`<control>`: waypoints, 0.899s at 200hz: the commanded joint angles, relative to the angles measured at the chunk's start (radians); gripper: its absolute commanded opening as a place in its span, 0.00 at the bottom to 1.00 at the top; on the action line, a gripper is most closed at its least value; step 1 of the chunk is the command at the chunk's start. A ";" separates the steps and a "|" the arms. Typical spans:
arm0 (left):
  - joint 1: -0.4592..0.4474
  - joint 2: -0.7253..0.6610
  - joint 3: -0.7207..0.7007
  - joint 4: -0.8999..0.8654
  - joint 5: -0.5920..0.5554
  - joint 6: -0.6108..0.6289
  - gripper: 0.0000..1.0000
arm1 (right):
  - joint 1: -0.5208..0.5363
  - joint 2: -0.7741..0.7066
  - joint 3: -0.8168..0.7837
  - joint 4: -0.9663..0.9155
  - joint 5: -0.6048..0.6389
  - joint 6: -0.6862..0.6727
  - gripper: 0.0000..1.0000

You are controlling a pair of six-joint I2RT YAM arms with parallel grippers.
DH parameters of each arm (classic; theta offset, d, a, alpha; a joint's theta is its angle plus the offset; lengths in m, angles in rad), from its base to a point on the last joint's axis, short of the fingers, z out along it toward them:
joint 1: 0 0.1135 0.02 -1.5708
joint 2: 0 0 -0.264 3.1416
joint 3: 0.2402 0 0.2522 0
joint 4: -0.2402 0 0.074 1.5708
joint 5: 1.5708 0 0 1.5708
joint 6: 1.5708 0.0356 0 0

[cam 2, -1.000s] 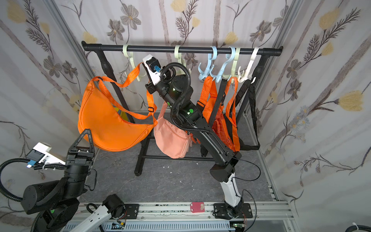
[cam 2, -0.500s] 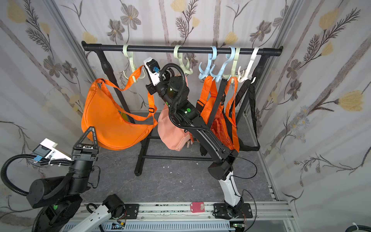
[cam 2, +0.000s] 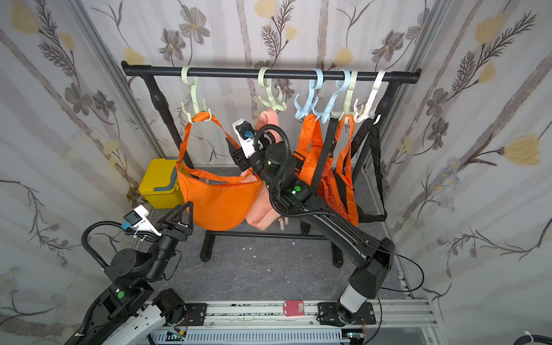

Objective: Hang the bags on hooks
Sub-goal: Hang the bag on the hook, then reset both arms

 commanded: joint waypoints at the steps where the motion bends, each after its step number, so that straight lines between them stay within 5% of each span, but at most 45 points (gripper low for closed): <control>1: 0.000 -0.030 -0.067 -0.002 -0.069 -0.030 1.00 | 0.048 -0.116 -0.139 0.030 0.130 -0.016 1.00; 27: -0.006 -0.046 -0.137 0.005 -0.183 0.017 1.00 | 0.103 -0.321 -0.472 0.041 0.251 0.048 0.99; 60: -0.034 0.016 -0.181 0.013 -0.400 0.167 1.00 | 0.097 -0.619 -0.983 0.094 0.368 0.292 1.00; 113: -0.068 0.167 -0.301 0.286 -0.786 0.504 1.00 | 0.050 -1.089 -1.491 -0.077 0.862 0.585 0.98; 146: -0.028 0.237 -0.374 0.352 -0.868 0.540 1.00 | -0.049 -1.381 -1.640 0.048 0.989 0.338 0.98; 180: 0.079 0.290 -0.470 0.446 -0.751 0.498 1.00 | -0.315 -1.237 -1.739 0.258 0.824 0.321 0.99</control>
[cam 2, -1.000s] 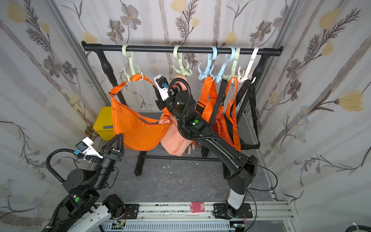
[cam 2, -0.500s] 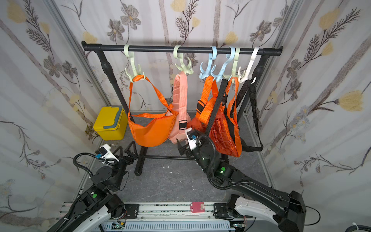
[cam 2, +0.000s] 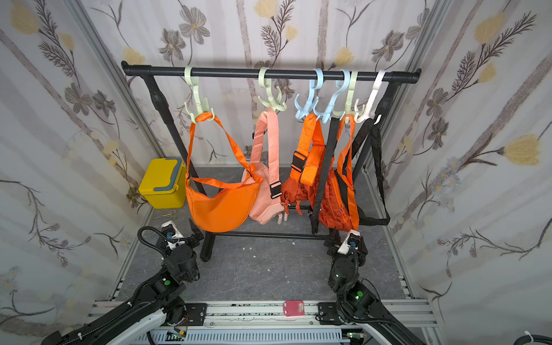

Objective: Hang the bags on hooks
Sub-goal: Reset both arms

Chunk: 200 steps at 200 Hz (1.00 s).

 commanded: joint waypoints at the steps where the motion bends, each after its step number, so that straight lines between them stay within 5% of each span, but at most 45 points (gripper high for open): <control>1: 0.057 0.029 -0.046 0.130 0.031 -0.002 1.00 | -0.123 0.118 -0.062 0.211 -0.076 -0.044 0.99; 55: 0.348 0.178 -0.254 0.663 0.453 -0.036 1.00 | -0.449 0.739 -0.100 0.927 -0.355 0.044 0.99; 75: 0.386 0.309 -0.192 0.696 0.573 0.031 1.00 | -0.461 1.010 -0.040 1.210 -0.425 -0.058 0.99; 85: 0.388 0.401 -0.189 0.819 0.594 0.080 1.00 | -0.413 1.080 0.004 1.236 -0.332 -0.145 0.99; 107: 0.443 0.619 -0.197 1.128 0.668 0.113 1.00 | -0.441 1.294 -0.042 1.589 -0.402 -0.191 0.99; 145: 0.547 1.053 -0.071 1.382 0.949 0.164 1.00 | -0.402 1.281 -0.091 1.591 -0.595 -0.269 1.00; 157: 0.569 0.934 -0.012 1.070 0.923 0.105 1.00 | -0.441 1.295 -0.079 1.591 -0.624 -0.239 0.99; 171: 0.586 0.975 0.053 1.028 0.992 0.117 1.00 | -0.519 1.340 -0.004 1.524 -0.697 -0.176 0.99; 177: 0.599 0.945 0.105 0.870 0.977 0.077 1.00 | -0.528 1.312 0.057 1.404 -0.664 -0.151 0.99; 189: 0.658 0.959 0.096 0.915 1.065 0.036 1.00 | -0.619 1.241 0.208 0.922 -0.782 -0.050 0.99; 200: 0.656 0.962 0.096 0.927 1.050 0.042 1.00 | -0.656 1.277 0.142 1.124 -0.867 -0.050 0.99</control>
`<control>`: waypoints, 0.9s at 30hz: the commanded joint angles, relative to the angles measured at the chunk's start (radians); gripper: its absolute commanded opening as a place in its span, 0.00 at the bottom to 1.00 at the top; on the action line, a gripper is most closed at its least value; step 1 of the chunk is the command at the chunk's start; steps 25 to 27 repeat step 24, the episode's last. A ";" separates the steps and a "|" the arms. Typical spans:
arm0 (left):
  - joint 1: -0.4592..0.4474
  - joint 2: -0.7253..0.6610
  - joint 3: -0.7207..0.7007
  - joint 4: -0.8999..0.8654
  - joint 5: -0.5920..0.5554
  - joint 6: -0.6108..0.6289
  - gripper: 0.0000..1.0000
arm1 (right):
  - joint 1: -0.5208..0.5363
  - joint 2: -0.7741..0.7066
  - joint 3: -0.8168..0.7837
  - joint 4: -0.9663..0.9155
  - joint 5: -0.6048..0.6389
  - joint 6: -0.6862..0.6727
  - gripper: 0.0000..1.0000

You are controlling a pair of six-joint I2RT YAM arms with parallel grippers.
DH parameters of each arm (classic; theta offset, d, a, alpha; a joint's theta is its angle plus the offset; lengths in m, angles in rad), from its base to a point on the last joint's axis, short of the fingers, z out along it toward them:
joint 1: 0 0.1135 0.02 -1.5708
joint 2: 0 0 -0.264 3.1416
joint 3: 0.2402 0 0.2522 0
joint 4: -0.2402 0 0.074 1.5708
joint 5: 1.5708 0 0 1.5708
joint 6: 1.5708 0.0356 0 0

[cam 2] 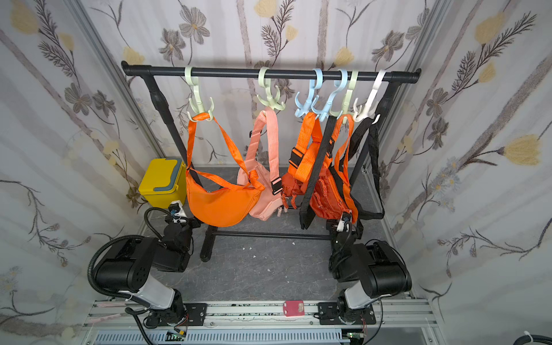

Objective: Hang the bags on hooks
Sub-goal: Reset both arms

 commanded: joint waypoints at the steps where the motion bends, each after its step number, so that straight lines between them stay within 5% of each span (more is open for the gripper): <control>1: 0.022 0.002 0.004 -0.056 0.075 -0.044 1.00 | -0.071 0.007 0.010 -0.008 -0.160 0.106 0.99; 4: 0.019 0.000 0.000 -0.055 0.078 -0.039 1.00 | -0.049 -0.026 0.035 -0.116 -0.098 0.110 1.00; 27: 0.028 -0.003 0.020 -0.097 0.152 -0.028 1.00 | -0.045 -0.004 0.021 -0.048 -0.107 0.094 0.99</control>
